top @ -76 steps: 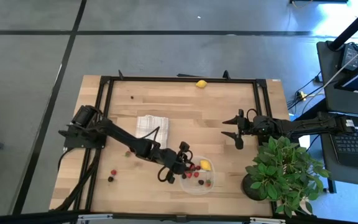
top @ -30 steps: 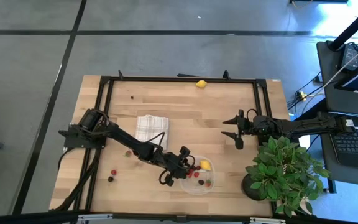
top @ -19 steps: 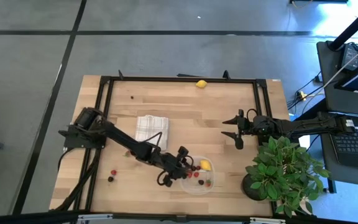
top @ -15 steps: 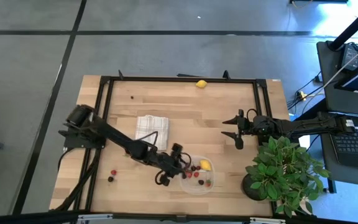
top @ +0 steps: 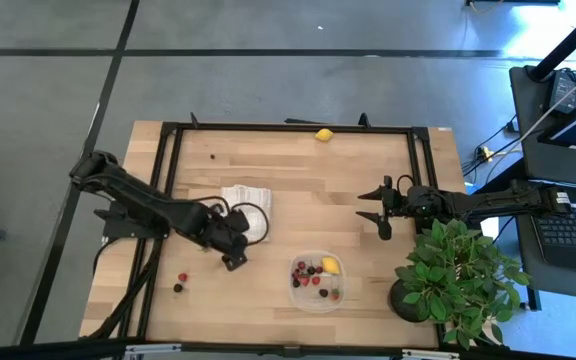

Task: Pick and placing Produce into tupperware
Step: Put the strawberry into the transparent container

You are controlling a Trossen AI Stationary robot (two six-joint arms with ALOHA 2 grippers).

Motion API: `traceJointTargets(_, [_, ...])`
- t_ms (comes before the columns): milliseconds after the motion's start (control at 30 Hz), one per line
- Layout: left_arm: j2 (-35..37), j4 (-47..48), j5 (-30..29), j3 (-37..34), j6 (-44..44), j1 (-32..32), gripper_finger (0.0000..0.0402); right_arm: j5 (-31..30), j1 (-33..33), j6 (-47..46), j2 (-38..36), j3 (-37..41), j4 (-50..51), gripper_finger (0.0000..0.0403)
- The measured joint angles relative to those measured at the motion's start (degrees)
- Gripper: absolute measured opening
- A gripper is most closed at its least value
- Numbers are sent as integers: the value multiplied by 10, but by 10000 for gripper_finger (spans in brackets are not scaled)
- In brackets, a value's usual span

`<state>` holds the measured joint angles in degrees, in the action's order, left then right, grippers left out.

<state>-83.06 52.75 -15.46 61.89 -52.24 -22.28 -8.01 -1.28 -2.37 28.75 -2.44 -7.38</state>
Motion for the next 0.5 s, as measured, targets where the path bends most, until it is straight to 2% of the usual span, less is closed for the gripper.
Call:
traceJointTargets(67, [0,19,1,0,-36,-5,174,0,0,0,0,0,0,241])
traceJointTargets(233, [-2,34,17,0,-45,-15,174,0,0,0,0,0,0,241])
traceJointTargets(500, [-2,147,70,-5,-294,-15,174,0,0,0,0,0,0,241])
